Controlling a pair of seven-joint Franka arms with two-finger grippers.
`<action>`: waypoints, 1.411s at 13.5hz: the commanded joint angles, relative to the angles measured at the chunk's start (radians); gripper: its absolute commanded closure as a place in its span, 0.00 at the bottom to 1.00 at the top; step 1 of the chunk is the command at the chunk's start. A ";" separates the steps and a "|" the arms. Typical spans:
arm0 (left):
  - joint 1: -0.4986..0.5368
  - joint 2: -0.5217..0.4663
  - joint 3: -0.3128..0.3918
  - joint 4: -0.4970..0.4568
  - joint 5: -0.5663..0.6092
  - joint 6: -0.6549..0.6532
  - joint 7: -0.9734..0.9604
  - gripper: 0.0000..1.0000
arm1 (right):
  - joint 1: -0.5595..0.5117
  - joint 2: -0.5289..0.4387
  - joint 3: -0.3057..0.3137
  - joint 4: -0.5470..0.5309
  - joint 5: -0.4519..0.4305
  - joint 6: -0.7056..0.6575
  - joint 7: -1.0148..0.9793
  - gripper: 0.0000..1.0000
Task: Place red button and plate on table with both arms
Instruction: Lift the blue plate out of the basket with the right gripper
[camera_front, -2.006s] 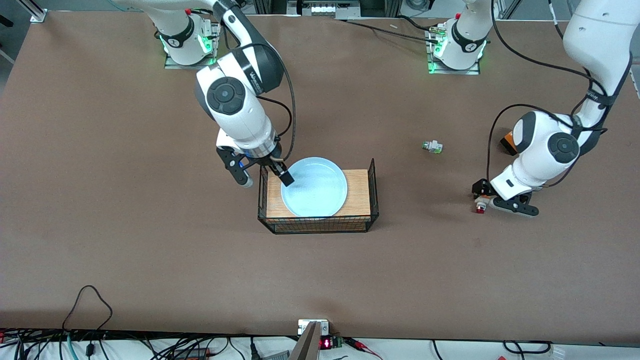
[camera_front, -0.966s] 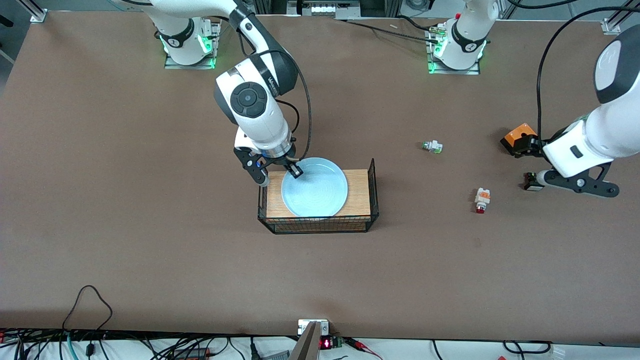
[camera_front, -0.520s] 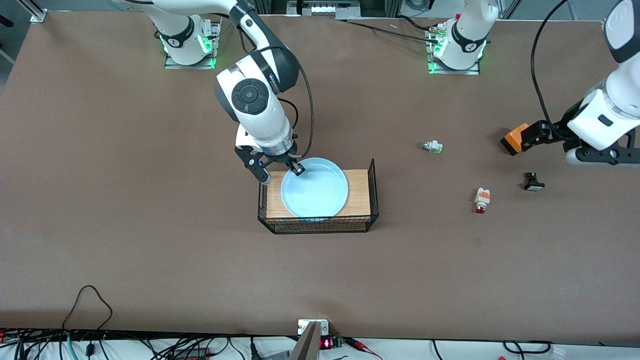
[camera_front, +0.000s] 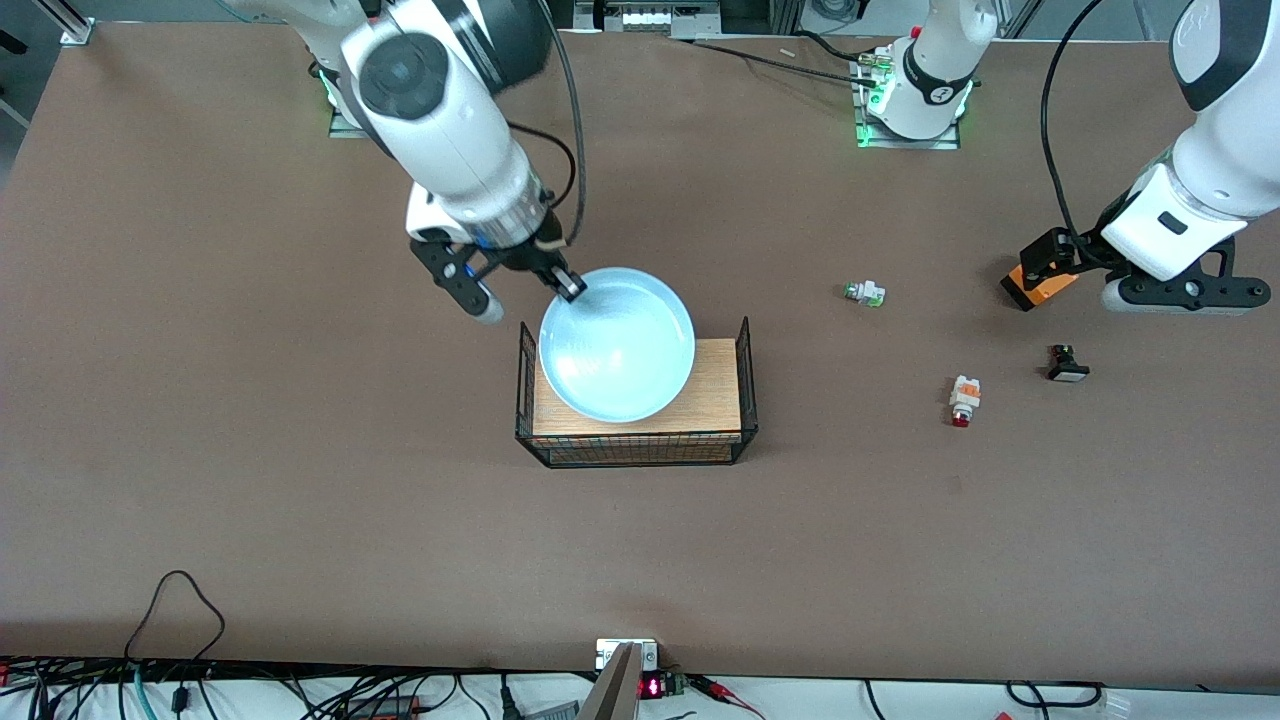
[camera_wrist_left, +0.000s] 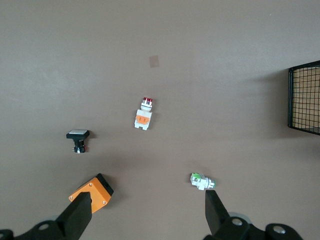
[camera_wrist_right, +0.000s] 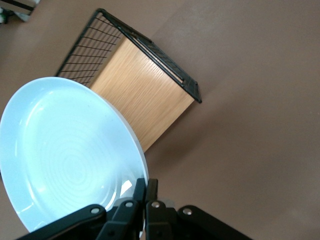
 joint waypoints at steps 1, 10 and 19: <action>-0.002 -0.010 0.001 0.010 0.020 -0.027 0.003 0.00 | -0.054 -0.047 0.000 0.041 0.053 -0.099 -0.105 1.00; -0.003 -0.013 -0.002 0.014 0.020 -0.047 0.003 0.00 | -0.493 -0.028 0.003 0.037 0.043 -0.335 -1.015 1.00; -0.005 -0.013 -0.004 0.016 0.022 -0.045 0.005 0.00 | -0.657 -0.028 0.004 -0.273 -0.114 -0.162 -1.402 1.00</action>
